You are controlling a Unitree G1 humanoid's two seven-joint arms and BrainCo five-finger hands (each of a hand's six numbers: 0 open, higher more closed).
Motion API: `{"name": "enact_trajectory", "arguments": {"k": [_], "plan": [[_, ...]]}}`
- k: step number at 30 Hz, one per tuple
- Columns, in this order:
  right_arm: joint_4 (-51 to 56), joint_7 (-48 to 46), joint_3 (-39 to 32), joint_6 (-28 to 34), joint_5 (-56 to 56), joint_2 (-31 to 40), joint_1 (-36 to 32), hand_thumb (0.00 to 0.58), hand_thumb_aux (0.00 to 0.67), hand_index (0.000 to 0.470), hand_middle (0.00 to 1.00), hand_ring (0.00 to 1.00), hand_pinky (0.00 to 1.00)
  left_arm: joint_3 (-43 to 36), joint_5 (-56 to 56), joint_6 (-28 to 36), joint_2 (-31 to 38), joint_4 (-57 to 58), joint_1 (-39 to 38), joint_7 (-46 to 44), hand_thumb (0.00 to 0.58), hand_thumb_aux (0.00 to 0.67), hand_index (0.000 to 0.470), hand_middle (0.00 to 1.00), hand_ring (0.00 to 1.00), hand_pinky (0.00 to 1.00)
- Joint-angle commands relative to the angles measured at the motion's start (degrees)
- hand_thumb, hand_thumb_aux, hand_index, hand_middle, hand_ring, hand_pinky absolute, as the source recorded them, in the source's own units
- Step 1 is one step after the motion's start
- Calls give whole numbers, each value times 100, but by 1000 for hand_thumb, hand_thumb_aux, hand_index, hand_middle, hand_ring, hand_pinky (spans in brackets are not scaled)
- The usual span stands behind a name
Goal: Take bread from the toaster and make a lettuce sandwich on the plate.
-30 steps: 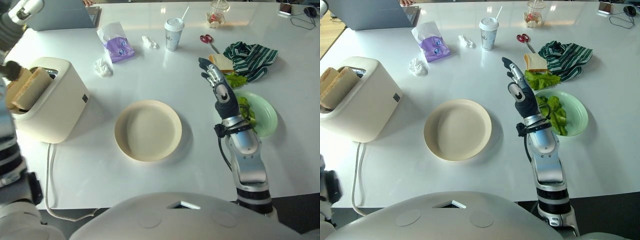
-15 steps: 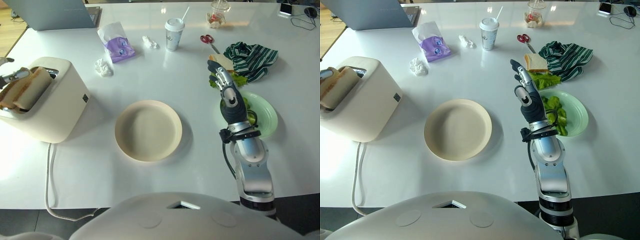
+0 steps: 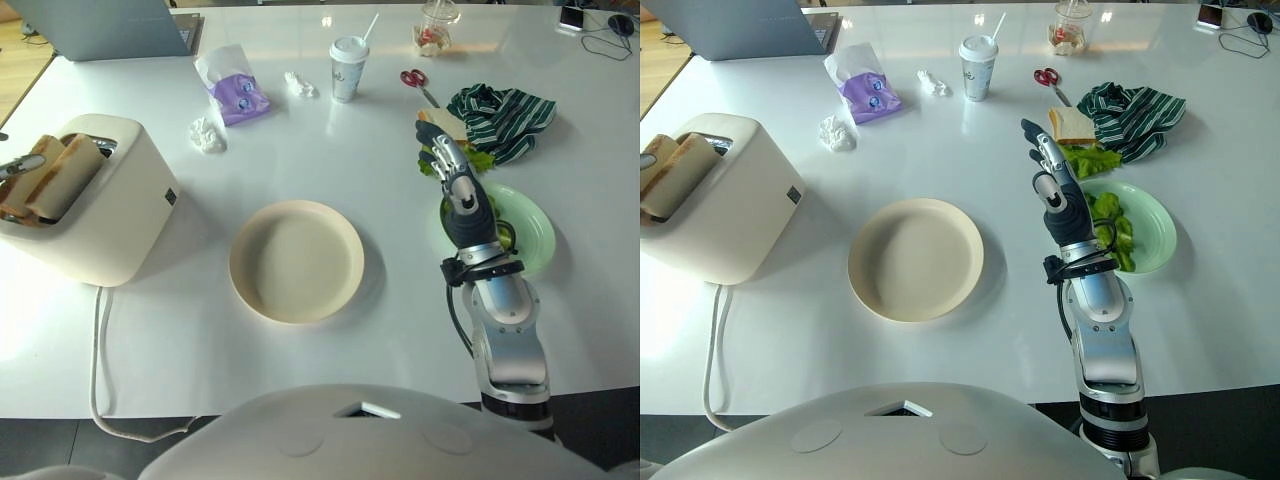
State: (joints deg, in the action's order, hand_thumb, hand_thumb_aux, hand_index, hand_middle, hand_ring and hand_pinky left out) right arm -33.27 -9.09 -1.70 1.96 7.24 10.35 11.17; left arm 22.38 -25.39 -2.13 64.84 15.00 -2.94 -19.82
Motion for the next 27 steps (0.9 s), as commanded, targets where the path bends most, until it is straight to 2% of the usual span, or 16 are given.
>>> {"name": "enact_trajectory", "arguments": {"k": [1,2,4,6,8,9,14,15,16,17,22,27], "plan": [[74,-24,15,-18,-51,30,-28,0,0,0,0,0,0,-170,-58,32,98,-105,39,-39,307,210,147,0,0,0],[73,-26,15,-20,-57,29,-36,0,0,0,0,0,0,-195,-80,32,97,-124,37,-36,434,334,234,0,0,0],[75,-29,14,-24,-70,24,-58,0,0,0,0,0,0,-251,-129,33,101,-139,51,2,474,384,269,0,0,0],[87,-26,18,-21,-85,24,-89,0,0,0,0,0,0,-356,-119,26,85,-172,121,6,565,562,394,0,0,0],[85,-17,31,-11,-95,21,-114,0,0,0,0,0,0,-450,-102,31,78,-205,179,-18,575,610,428,0,0,0],[87,-12,36,-5,-95,20,-130,0,0,0,0,0,0,-482,-86,33,73,-215,203,-32,580,659,463,0,0,0],[111,0,81,1,-97,27,-187,0,0,0,0,0,0,-522,80,71,-23,-440,213,-164,580,670,470,0,0,0],[116,4,82,2,-90,27,-196,0,0,0,0,0,0,-501,113,92,-52,-507,214,-182,580,670,470,235,235,235],[123,4,83,2,-85,27,-206,0,0,0,0,0,0,-452,156,111,-81,-596,201,-196,580,670,470,843,843,843],[132,3,83,-1,-82,27,-215,0,0,0,0,0,0,-392,213,133,-105,-670,193,-199,580,670,470,1000,1000,1000],[153,18,108,-4,-80,18,-255,0,0,0,0,0,0,148,494,187,3,-689,599,82,580,670,470,1000,1000,1000],[-41,58,555,348,38,237,-536,0,0,0,0,0,0,547,854,232,458,-643,1992,495,580,670,470,1000,1000,1000]]}}
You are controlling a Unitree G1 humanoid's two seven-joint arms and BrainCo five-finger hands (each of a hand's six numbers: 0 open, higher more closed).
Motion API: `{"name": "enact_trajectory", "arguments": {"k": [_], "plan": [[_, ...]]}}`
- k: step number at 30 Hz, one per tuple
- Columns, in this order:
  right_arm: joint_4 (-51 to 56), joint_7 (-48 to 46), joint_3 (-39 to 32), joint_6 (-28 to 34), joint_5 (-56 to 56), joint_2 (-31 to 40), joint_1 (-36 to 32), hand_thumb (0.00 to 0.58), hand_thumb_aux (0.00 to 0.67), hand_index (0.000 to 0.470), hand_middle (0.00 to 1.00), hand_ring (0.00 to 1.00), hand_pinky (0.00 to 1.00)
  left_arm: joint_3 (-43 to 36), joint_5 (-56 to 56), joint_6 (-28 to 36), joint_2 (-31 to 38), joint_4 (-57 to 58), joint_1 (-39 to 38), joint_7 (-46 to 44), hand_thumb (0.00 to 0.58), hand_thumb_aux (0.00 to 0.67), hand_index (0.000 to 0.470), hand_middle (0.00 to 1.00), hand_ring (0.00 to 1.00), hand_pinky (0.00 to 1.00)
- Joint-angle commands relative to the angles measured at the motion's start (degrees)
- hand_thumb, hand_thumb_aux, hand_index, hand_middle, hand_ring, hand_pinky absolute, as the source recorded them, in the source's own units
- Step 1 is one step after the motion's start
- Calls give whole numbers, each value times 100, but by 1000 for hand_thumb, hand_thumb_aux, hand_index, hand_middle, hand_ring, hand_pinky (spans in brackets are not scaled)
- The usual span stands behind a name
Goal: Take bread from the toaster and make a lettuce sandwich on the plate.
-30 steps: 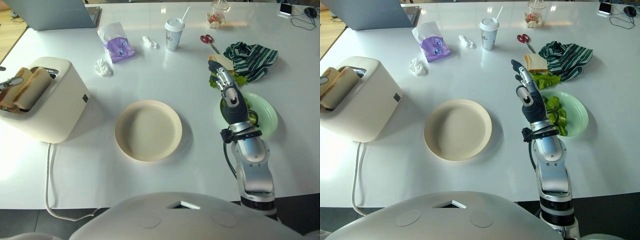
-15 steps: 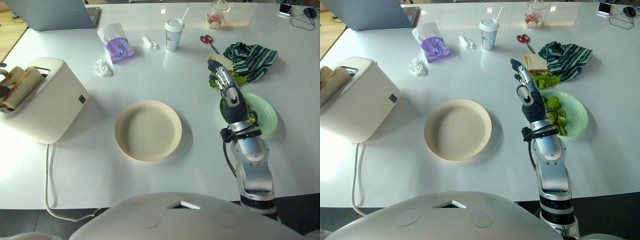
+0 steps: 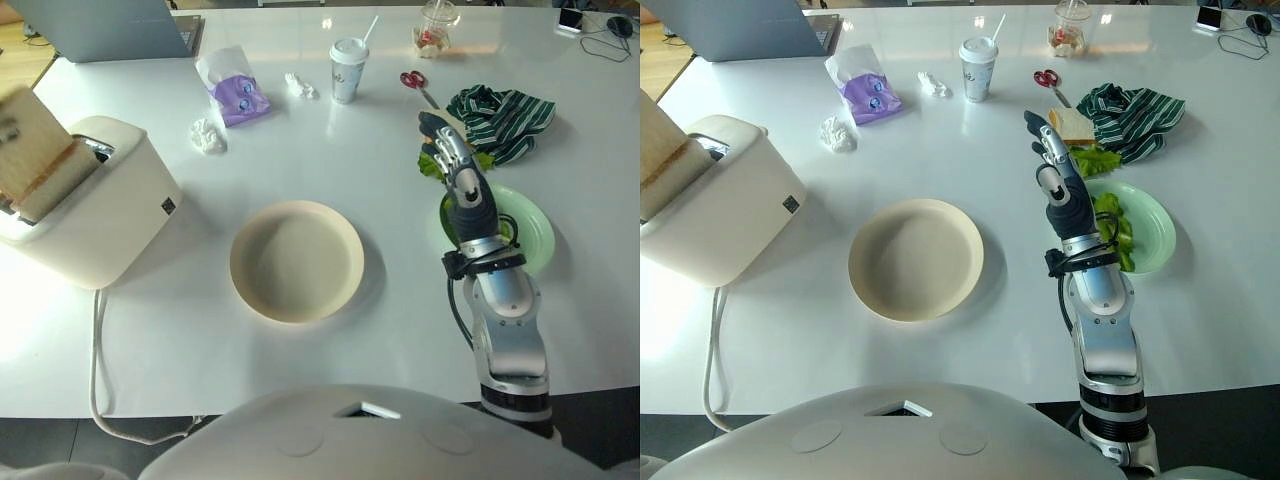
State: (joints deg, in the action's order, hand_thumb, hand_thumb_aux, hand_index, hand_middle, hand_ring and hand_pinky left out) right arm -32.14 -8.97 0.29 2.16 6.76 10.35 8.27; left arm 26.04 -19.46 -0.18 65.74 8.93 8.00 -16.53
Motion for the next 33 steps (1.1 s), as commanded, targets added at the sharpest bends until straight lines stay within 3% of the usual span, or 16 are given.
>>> {"name": "enact_trajectory", "arguments": {"k": [1,4,7,10,12,18,22,25,26,27,28,29,30,33], "plan": [[-167,9,568,429,377,537,-334,0,0,0,0,0,0,159,428,74,426,-134,1298,167,580,670,470,1000,1000,1000],[81,-346,975,442,1178,1590,-332,0,0,0,0,0,0,-8,943,332,337,-596,2201,51,580,670,470,1000,1000,1000],[823,-475,1093,-301,2535,3000,196,0,0,0,0,0,0,-667,2210,857,-551,-1405,2995,-514,580,670,470,1000,1000,1000],[1882,-202,866,-742,3757,3974,404,0,0,0,0,0,0,-1705,3114,1515,-1691,-2205,2981,-905,580,670,470,1000,1000,1000],[2738,-59,502,-1046,4126,4284,81,0,0,0,0,0,0,-2247,3534,2037,-2265,-2752,2613,-1004,580,670,470,1000,1000,1000],[5463,618,-945,-1943,4956,4201,-2019,0,0,0,0,0,0,-3482,3214,2793,-2788,-3410,987,-976,580,670,470,1000,1000,1000],[6999,1215,-1792,-2340,5408,3891,-3209,0,0,0,0,0,0,-3916,2916,2778,-3070,-3093,365,-949,580,670,470,1000,1000,1000],[7504,1442,-2120,-2482,5475,3869,-3540,0,0,0,0,0,0,-4208,2614,2584,-3134,-2774,191,-1053,580,670,470,1000,1000,1000],[7584,1488,-2190,-2519,5462,3899,-3576,66,39,28,0,0,0,-4257,2550,2529,-3178,-2683,175,-1083,580,670,470,1000,1000,1000],[7599,1522,-2234,-2548,5427,3955,-3558,168,105,74,0,0,0,-4304,2479,2469,-3228,-2566,188,-1110,580,670,470,1000,1000,1000],[7578,1542,-2250,-2563,5391,4007,-3516,190,121,85,0,0,0,-4340,2439,2422,-3269,-2466,209,-1137,580,670,470,1000,1000,1000],[7536,1549,-2268,-2583,5352,4070,-3461,164,102,72,0,0,0,-4349,2444,2406,-3335,-2365,227,-1185,580,670,470,1000,1000,1000],[7464,1550,-2268,-2597,5306,4137,-3391,100,60,42,0,0,0,-4379,2404,2362,-3386,-2240,247,-1224,580,670,470,1000,1000,1000],[7091,1549,-2141,-2586,5156,4400,-3123,62,37,26,0,0,0,-4516,2250,2177,-3516,-1879,215,-1311,580,670,470,1000,1000,1000]]}}
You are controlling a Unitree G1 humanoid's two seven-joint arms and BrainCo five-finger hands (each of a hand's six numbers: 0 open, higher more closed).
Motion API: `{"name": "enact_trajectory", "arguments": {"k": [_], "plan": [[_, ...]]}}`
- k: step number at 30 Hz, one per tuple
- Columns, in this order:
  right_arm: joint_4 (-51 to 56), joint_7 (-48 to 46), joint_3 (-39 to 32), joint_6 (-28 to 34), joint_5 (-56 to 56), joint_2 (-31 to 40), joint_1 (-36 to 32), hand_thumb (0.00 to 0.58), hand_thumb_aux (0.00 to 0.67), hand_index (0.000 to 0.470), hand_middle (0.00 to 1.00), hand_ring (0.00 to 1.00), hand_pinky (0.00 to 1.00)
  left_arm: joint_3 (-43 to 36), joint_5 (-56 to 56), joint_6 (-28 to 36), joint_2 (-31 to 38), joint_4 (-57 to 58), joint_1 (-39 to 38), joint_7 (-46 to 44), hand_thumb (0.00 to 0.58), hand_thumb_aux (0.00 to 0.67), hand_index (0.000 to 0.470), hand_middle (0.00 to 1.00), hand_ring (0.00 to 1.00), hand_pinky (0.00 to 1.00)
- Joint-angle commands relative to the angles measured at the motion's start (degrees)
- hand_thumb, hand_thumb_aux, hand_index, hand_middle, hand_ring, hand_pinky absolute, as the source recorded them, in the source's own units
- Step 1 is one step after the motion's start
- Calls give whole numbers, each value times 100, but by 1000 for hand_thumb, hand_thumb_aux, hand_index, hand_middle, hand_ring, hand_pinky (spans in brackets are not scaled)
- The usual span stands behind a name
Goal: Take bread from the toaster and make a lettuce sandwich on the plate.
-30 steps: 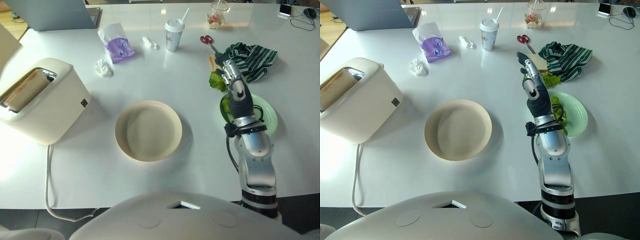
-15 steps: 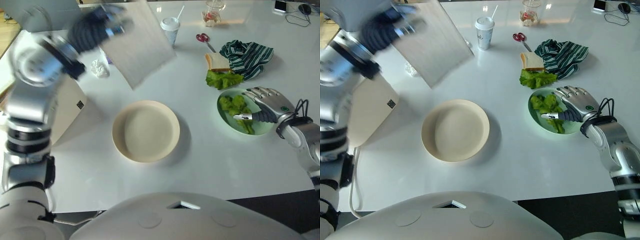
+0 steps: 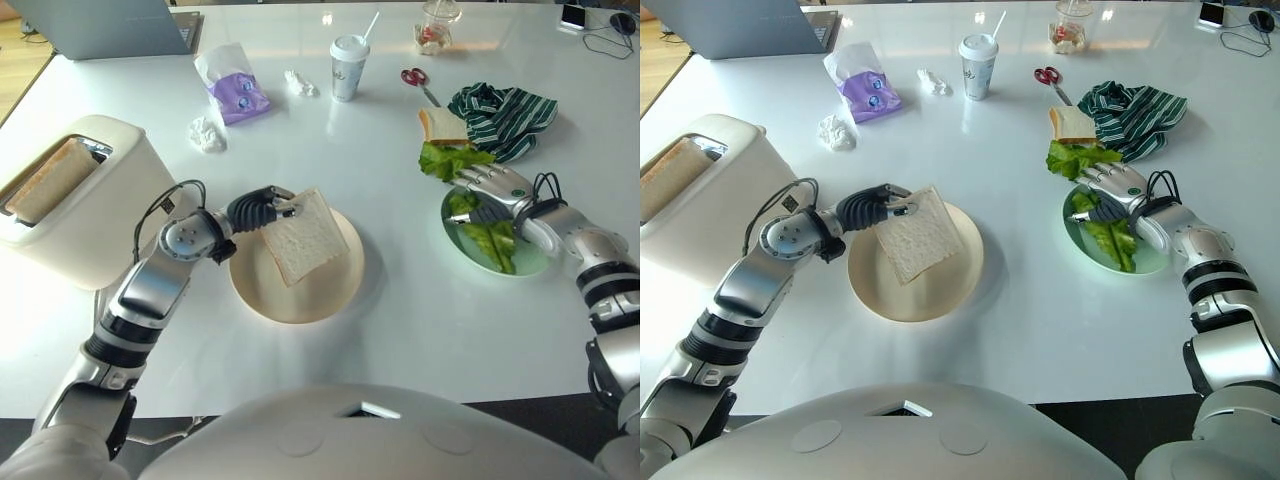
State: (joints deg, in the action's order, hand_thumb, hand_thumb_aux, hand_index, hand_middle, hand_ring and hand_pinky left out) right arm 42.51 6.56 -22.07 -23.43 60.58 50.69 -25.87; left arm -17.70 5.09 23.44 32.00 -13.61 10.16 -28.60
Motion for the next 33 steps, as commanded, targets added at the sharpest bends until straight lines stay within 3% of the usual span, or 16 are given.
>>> {"name": "enact_trajectory", "arguments": {"k": [1,2,11,16,17,18,19,20,23,24,25,26,27,28,29,33], "plan": [[-565,-19,176,-4,-302,484,398,23,13,9,0,0,0,-158,-244,-232,-176,446,-40,-118,580,670,470,1000,1000,1000],[-775,-43,264,25,-378,618,515,0,0,0,0,0,0,-168,-276,-272,-193,491,-86,-135,580,670,470,1000,1000,1000],[-2647,-793,1188,431,-1146,1376,1906,0,0,0,0,0,0,-164,-489,-384,-224,527,-393,-240,580,670,470,1000,1000,1000],[-2703,-1263,1055,573,-1171,1236,2271,0,0,0,0,0,0,-229,-689,-427,-184,523,-446,-324,580,670,470,1000,1000,1000],[-2653,-1332,1009,604,-1169,1188,2343,0,0,0,0,0,0,-272,-777,-447,-172,543,-424,-334,580,670,470,686,686,686],[-2601,-1404,967,619,-1185,1151,2436,0,0,0,0,0,0,-316,-908,-491,-153,575,-400,-314,579,644,452,0,0,0],[-2568,-1440,943,633,-1193,1123,2504,0,0,0,0,0,0,-357,-1046,-551,-128,612,-378,-279,480,391,275,0,0,0],[-2514,-1449,911,647,-1173,1086,2526,0,0,0,0,0,0,-382,-1181,-611,-108,653,-363,-240,0,0,0,0,0,0],[-2266,-1385,788,670,-1071,944,2442,0,0,0,0,0,0,-388,-1524,-803,-93,757,-326,-98,0,0,0,0,0,0],[-2196,-1350,759,673,-1055,915,2415,71,42,29,0,0,0,-372,-1634,-861,-97,768,-306,-25,0,0,0,0,0,0],[-2145,-1298,748,673,-1053,908,2395,183,116,81,0,0,0,-353,-1762,-912,-93,753,-288,57,0,0,0,0,0,0],[-2142,-1254,770,671,-1073,926,2404,452,355,249,0,0,0,-317,-1858,-943,-97,725,-265,122,0,0,0,0,0,0],[-2156,-1213,798,666,-1097,944,2419,527,468,328,0,0,0,-303,-2040,-1023,-51,661,-238,215,0,0,0,0,0,0],[-2167,-1170,812,653,-1106,954,2424,551,520,365,0,0,0,-263,-2161,-1058,-25,592,-224,285,0,0,0,0,0,0],[-2195,-1118,824,636,-1113,957,2421,580,670,470,0,0,0,-198,-2310,-1099,25,452,-213,361,0,0,0,0,0,0],[-2349,-966,852,612,-1133,942,2431,580,670,470,0,0,0,212,-2575,-1069,157,-274,-233,490,0,0,0,0,0,0]]}}
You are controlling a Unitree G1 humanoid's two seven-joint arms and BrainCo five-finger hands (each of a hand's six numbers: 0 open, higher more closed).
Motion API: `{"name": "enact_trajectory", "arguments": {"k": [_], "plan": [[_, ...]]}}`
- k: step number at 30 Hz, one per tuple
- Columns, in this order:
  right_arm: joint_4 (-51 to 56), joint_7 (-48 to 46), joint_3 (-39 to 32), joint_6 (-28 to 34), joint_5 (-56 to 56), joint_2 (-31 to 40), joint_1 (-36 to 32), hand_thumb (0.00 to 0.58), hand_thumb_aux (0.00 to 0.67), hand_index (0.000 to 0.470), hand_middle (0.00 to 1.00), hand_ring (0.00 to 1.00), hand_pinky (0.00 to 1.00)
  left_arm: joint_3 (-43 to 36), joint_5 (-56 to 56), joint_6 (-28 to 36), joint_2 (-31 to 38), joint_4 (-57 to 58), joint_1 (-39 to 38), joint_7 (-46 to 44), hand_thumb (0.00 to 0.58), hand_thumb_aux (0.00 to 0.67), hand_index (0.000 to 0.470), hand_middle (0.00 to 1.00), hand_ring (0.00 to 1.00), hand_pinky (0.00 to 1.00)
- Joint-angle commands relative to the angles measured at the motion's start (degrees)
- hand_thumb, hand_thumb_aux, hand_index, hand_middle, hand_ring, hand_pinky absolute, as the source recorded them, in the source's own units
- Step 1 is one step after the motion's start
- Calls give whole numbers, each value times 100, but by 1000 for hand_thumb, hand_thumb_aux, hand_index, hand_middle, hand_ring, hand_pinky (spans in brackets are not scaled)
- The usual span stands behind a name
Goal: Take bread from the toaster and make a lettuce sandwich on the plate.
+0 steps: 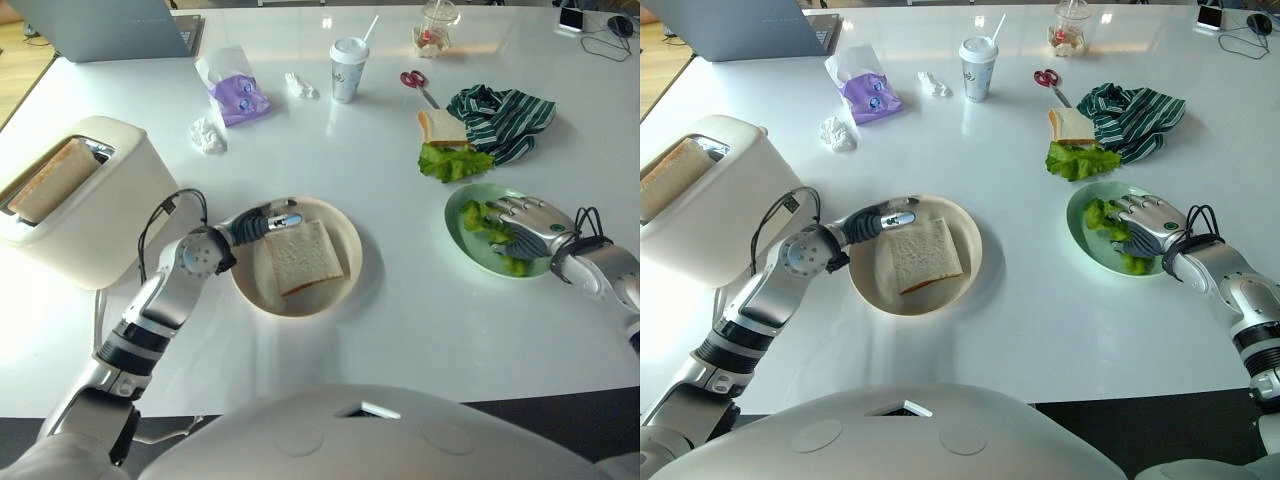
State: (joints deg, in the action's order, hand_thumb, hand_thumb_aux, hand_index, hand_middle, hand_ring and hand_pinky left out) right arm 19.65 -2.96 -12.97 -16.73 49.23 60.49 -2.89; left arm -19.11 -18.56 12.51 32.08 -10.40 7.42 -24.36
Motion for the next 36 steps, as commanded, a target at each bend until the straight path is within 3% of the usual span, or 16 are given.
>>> {"name": "enact_trajectory", "arguments": {"k": [1,9,14,20,25,31,32,36], "plan": [[-103,4,-53,-54,-1,-46,142,580,670,470,0,0,0,454,-231,57,171,-764,28,68,0,0,0,0,0,0],[-996,343,379,14,-130,-39,280,580,670,470,0,0,0,960,-172,205,6,-1603,145,117,0,0,0,0,0,0],[-2491,-89,1006,-185,-1172,-230,596,580,670,470,0,0,0,1420,91,259,-311,-1727,451,376,0,0,0,0,0,0],[-3566,-992,414,-402,-1527,-851,162,580,670,470,0,0,0,1643,109,137,-442,-1524,513,622,0,0,0,0,0,0],[-3564,-1402,-177,-539,-1203,-1421,-298,580,670,470,0,0,0,1506,34,14,-550,-1379,532,722,0,0,0,0,0,0],[-2949,-1135,643,-450,-965,-1009,-150,580,670,470,0,0,0,1464,-81,15,-609,-1459,356,804,0,0,0,0,0,0],[-2854,-1126,789,-447,-984,-910,-71,0,0,0,0,0,0,1476,-95,16,-610,-1458,345,813,0,0,0,0,0,0],[-2300,-1022,1195,-562,-856,-471,256,0,0,0,0,0,0,1517,-145,46,-622,-1502,261,848,0,0,0,0,0,0]]}}
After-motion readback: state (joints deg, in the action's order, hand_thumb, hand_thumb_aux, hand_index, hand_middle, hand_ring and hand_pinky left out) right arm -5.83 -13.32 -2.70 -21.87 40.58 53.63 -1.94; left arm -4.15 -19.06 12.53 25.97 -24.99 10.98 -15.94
